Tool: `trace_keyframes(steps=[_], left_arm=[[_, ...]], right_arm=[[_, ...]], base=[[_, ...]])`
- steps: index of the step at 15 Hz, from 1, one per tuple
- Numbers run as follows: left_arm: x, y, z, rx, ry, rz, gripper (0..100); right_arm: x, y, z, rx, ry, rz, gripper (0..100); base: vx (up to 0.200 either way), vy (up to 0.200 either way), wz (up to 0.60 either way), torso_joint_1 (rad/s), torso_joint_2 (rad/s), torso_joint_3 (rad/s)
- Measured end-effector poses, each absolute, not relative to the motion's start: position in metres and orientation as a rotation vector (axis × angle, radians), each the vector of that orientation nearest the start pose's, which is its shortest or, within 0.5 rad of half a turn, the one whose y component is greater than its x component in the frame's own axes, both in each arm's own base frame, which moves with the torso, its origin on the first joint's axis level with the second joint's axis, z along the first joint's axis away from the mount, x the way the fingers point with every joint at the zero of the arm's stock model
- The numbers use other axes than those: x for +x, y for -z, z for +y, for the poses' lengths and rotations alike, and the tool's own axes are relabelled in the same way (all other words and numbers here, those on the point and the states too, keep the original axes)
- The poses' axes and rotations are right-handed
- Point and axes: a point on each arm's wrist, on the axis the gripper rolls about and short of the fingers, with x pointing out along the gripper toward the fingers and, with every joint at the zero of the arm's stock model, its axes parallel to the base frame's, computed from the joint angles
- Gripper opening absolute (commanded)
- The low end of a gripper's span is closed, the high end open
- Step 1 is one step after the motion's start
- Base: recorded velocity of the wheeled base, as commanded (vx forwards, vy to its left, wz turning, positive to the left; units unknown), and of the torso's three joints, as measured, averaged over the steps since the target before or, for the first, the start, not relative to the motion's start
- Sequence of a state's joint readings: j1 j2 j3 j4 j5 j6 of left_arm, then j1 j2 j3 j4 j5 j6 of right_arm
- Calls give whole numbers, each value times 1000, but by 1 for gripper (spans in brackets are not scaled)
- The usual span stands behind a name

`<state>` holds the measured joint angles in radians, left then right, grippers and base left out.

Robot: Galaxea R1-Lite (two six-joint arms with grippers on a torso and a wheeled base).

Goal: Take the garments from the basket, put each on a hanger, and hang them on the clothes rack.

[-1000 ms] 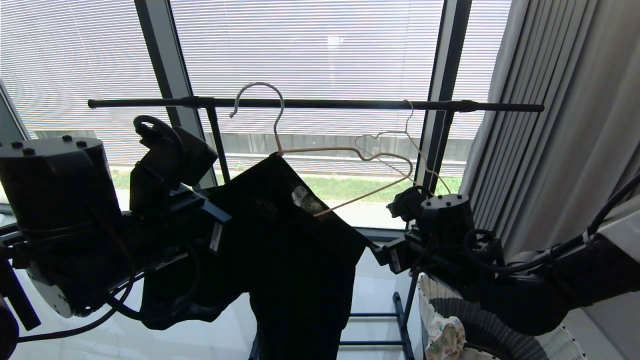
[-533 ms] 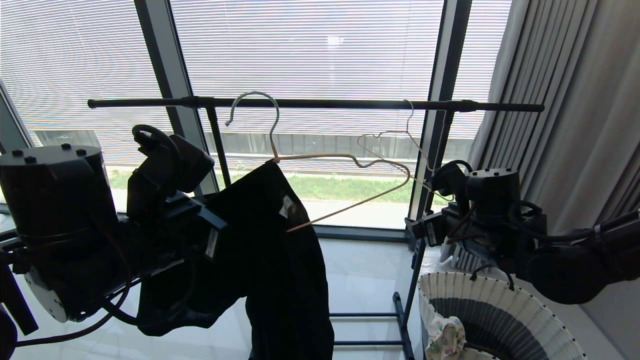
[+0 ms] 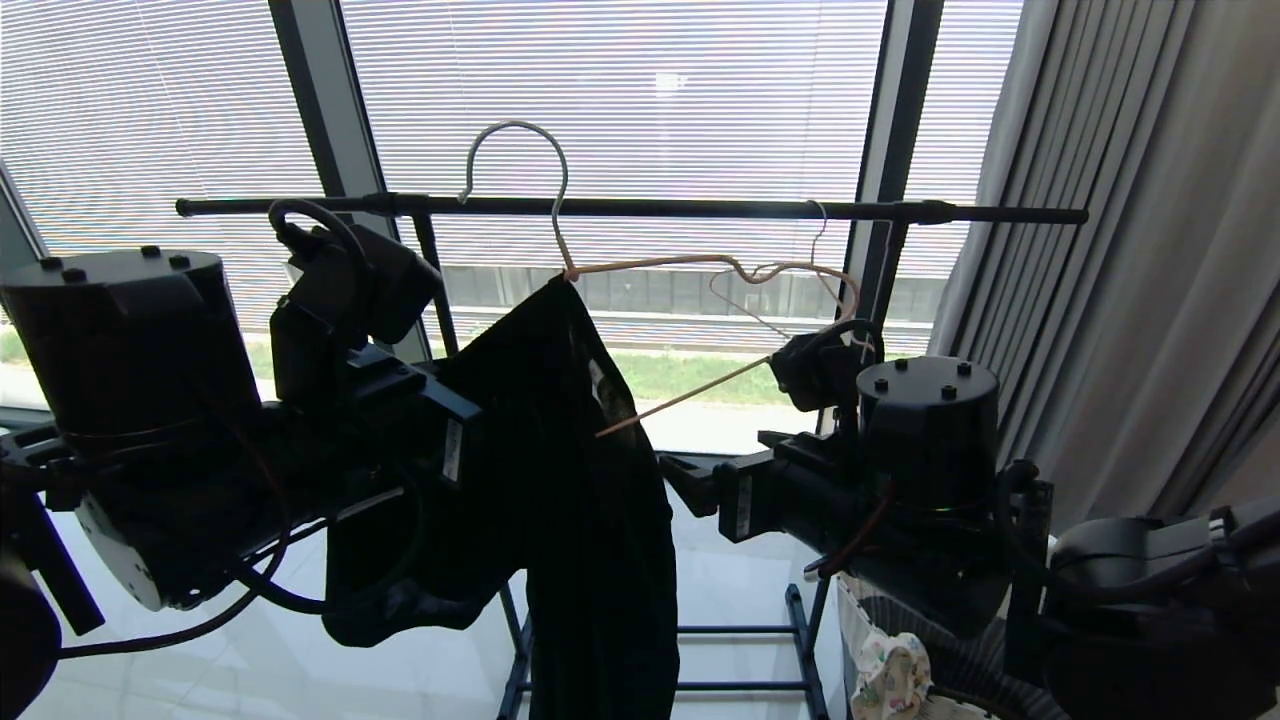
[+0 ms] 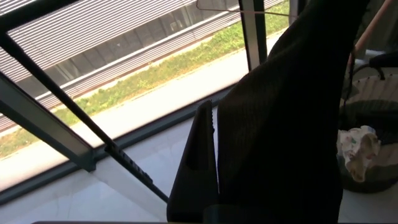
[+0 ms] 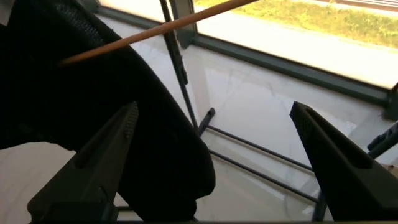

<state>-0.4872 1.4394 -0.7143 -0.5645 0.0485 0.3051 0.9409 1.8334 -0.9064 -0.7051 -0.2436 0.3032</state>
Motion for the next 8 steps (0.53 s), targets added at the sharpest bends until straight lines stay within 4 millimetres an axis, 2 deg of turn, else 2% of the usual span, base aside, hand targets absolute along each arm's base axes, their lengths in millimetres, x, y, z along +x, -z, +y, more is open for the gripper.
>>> trace_keyframes(steps=[3, 8], left_arm=[[213, -221, -119, 341, 485, 89, 0], [204, -225, -125, 317, 514, 69, 0]], right_arm=[[201, -175, 287, 180, -705, 286, 100], [209, -156, 298, 164, -667, 287, 100]], base=[[0, 0, 0, 0, 0, 0], [0, 0, 0, 0, 0, 0]])
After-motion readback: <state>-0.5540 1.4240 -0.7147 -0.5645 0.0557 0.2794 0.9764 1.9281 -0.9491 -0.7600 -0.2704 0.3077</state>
